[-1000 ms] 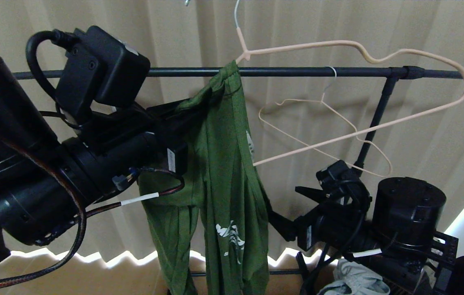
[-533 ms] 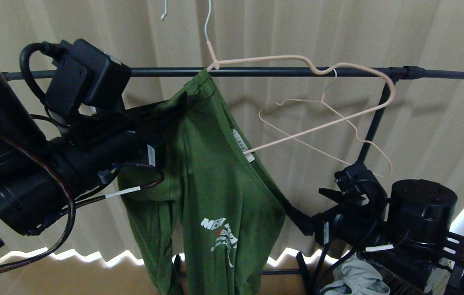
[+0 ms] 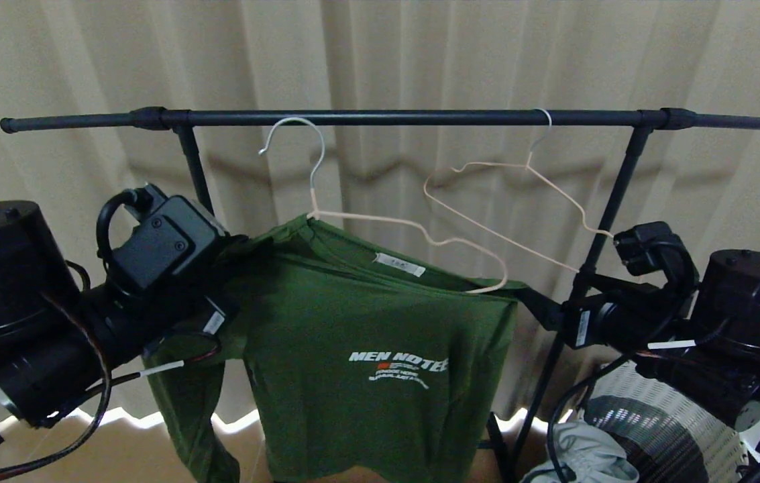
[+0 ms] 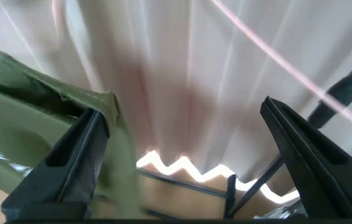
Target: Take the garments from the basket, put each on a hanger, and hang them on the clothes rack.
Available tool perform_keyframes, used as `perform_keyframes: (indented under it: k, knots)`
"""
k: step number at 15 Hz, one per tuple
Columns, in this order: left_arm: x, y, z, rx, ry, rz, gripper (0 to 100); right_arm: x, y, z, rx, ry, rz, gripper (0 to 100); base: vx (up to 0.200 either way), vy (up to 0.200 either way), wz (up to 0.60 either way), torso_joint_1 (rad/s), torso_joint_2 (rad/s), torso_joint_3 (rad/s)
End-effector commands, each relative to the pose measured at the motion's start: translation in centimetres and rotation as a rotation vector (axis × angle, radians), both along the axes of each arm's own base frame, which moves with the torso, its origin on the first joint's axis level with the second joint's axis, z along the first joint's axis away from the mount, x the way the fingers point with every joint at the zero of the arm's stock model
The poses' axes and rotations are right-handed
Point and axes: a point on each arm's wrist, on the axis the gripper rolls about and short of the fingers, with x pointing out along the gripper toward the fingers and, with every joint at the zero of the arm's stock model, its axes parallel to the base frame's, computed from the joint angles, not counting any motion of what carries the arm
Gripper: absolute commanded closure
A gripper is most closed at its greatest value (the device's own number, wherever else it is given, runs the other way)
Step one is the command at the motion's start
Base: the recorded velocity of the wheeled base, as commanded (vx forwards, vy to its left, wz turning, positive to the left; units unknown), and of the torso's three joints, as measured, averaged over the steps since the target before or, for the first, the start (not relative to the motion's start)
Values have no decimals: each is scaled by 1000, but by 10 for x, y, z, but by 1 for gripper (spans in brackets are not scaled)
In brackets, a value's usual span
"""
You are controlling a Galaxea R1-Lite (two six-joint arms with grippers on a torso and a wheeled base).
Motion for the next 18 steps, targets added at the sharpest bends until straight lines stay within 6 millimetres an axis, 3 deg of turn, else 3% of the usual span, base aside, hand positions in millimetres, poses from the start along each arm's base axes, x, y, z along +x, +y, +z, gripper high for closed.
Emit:
perform_keyframes:
  k: [1, 5, 11, 14, 18]
  knots:
    - [0, 12, -14, 53, 38, 44, 100, -5, -4, 15, 20, -45, -4, 0, 0, 0, 0, 0, 0, 0]
    - [9, 21, -20, 95, 49, 91, 100, -25, -2, 23, 27, -54, 44, 0, 0, 0, 0, 0, 0, 0]
    - [10, 9, -16, 50, -18, 53, 100, -70, 15, 33, -68, -66, 321, 0, 0, 0, 0, 0, 0, 0]
    - [6, -10, -20, 23, -41, -21, 100, -70, 25, 42, -74, -94, 362, 0, 0, 0, 0, 0, 0, 0]
    - [-3, -28, -18, -5, -38, -107, 100, -53, 40, 38, -132, -74, 377, 0, 0, 0, 0, 0, 0, 0]
